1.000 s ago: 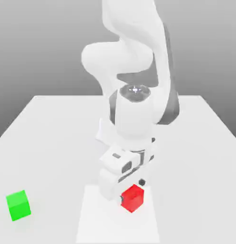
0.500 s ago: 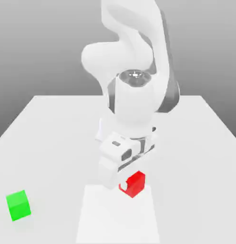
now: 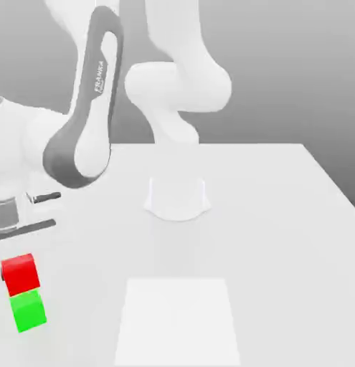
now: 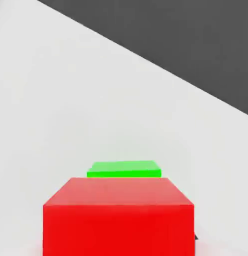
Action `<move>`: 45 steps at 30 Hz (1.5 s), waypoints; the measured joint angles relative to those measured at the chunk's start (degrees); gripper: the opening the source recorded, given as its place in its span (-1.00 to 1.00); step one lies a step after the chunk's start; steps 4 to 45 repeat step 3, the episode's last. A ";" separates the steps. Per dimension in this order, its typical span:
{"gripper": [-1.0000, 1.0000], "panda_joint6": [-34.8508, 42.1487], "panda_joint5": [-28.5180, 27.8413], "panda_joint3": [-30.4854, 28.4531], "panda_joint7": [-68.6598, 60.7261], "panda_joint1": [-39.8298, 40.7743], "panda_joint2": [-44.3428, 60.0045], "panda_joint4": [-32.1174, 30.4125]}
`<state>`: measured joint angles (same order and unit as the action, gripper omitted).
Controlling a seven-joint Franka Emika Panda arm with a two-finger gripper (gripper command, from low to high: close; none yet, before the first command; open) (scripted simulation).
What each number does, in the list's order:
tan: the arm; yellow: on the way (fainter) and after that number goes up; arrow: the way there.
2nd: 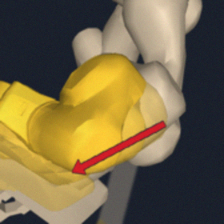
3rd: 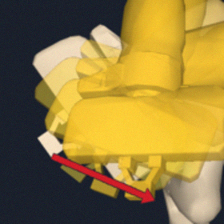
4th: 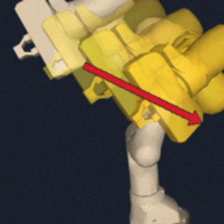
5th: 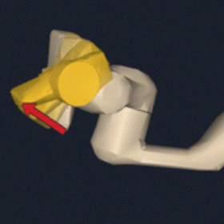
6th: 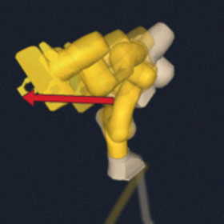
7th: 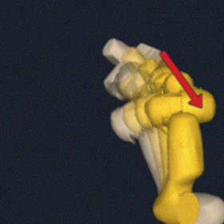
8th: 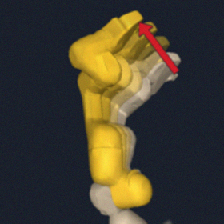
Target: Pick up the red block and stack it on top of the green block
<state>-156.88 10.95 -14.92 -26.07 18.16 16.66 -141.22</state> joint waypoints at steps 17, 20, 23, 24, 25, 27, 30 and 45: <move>1.00 0.00 0.00 0.00 0.00 0.00 0.00 0.00; 1.00 0.00 0.00 0.00 0.00 0.00 0.00 0.00; 1.00 0.00 0.00 0.00 0.00 0.00 0.00 0.00; 1.00 0.00 0.00 0.00 0.00 0.00 0.00 0.00; 1.00 0.00 0.00 0.00 0.00 0.00 0.00 0.00; 1.00 0.00 0.00 0.00 0.00 0.00 0.00 0.00; 1.00 0.00 0.00 0.00 0.00 0.00 0.00 0.00; 1.00 0.00 0.00 0.00 0.00 0.00 0.00 0.00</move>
